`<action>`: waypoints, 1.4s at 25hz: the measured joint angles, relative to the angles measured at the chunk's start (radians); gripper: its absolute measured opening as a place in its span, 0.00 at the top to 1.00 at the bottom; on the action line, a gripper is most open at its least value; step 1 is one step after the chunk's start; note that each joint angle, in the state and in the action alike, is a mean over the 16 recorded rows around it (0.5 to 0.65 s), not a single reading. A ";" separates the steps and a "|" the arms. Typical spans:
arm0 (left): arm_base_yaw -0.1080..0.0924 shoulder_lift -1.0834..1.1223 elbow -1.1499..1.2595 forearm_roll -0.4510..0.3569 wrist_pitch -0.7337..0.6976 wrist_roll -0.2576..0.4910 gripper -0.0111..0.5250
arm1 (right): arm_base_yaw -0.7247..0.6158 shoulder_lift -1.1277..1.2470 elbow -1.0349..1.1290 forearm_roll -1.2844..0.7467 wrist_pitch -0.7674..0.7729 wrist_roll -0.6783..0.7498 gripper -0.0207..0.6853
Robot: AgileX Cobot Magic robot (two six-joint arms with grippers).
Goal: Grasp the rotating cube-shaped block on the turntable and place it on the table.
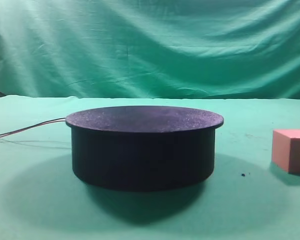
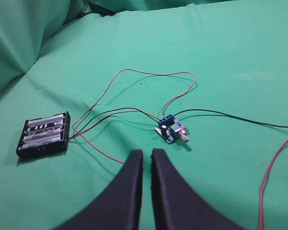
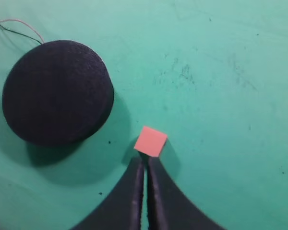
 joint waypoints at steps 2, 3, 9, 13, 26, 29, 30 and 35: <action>0.000 0.000 0.000 0.000 0.000 0.000 0.98 | 0.000 -0.008 0.000 -0.006 -0.006 -0.034 0.97; 0.000 0.000 0.000 0.000 0.000 0.000 0.98 | -0.001 -0.013 0.000 -0.009 -0.010 -0.053 0.97; 0.000 0.000 0.000 0.000 0.000 0.000 0.98 | -0.048 -0.074 0.030 -0.021 -0.068 -0.167 0.97; 0.000 0.000 0.000 0.000 0.000 0.000 0.98 | -0.130 -0.167 0.106 -0.014 -0.165 -0.233 0.97; 0.000 0.000 0.000 0.000 0.000 0.000 0.98 | -0.432 -0.695 0.604 0.017 -0.559 -0.258 0.97; 0.000 0.000 0.000 0.000 0.000 0.000 0.98 | -0.457 -0.797 0.694 0.022 -0.596 -0.249 0.97; 0.000 0.000 0.000 0.000 0.000 0.000 0.98 | -0.463 -0.825 0.718 0.024 -0.601 -0.246 0.97; 0.000 0.000 0.000 0.000 0.000 0.000 0.98 | -0.477 -0.919 0.793 0.029 -0.594 -0.229 0.97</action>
